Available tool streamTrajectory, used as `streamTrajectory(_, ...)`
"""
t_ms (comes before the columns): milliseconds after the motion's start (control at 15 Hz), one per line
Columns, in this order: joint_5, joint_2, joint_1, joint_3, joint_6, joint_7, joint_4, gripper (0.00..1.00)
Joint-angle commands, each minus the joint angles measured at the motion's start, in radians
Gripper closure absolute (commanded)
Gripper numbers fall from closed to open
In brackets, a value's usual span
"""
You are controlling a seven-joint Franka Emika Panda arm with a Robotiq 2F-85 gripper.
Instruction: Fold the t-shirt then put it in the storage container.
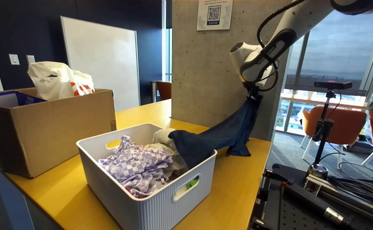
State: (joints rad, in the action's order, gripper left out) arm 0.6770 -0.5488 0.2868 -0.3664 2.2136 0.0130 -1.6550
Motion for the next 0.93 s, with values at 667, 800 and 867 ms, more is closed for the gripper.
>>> streamTrajectory(667,-0.047,0.095,-0.009,0.152,0.081,0.185,-0.184,0.0)
streamTrajectory(800,-0.071,0.123,-0.009,0.181,0.128,0.248,-0.25,0.0)
streamTrajectory(867,-0.075,0.144,-0.016,0.193,0.154,0.274,-0.298,0.0)
